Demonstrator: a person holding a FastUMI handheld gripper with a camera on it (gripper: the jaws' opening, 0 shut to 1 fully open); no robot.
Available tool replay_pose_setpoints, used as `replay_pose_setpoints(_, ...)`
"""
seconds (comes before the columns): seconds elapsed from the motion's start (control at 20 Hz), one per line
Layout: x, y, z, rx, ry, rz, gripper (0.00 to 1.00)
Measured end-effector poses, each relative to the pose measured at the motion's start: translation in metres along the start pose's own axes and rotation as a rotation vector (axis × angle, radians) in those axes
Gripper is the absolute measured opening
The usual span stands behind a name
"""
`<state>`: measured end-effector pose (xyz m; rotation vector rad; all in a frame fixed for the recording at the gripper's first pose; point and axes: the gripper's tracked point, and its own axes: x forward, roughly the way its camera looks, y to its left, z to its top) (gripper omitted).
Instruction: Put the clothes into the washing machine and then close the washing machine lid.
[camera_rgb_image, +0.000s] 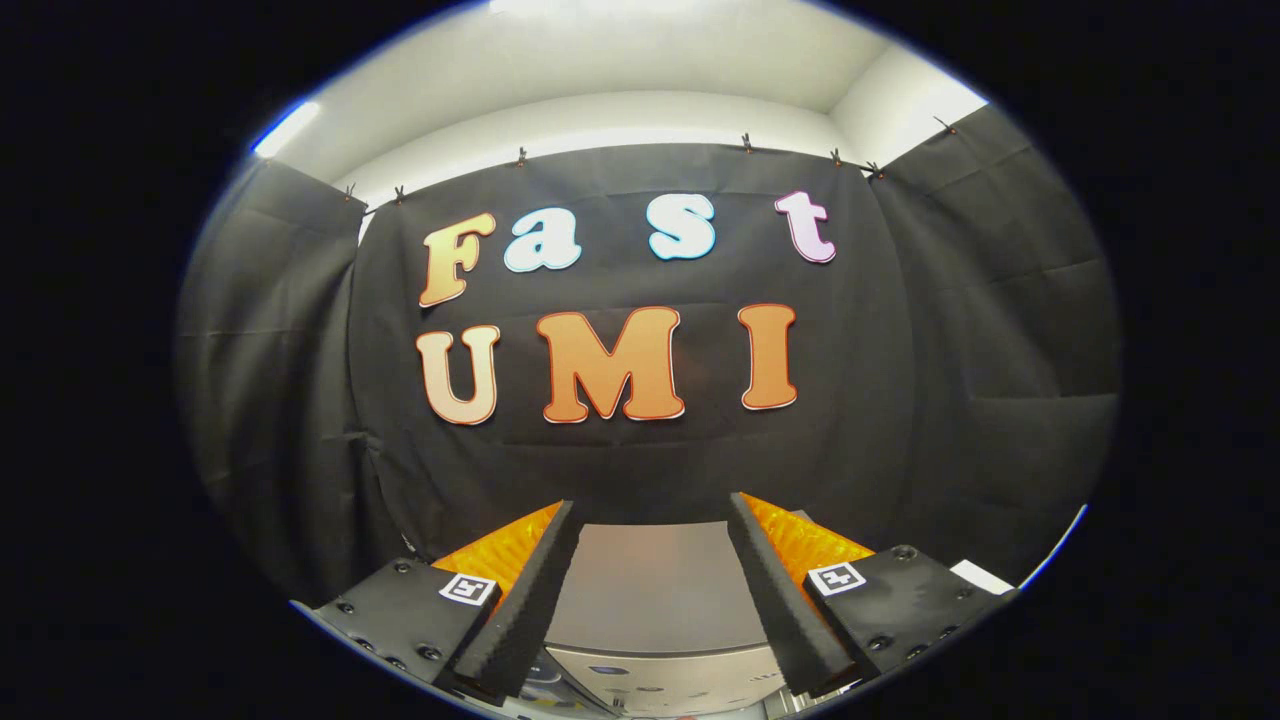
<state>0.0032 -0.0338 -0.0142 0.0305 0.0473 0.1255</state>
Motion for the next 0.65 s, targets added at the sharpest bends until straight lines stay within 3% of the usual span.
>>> replay_pose_setpoints(0.65, -0.020, -0.017, 0.007, -0.017, -0.015, -0.047, 0.98)
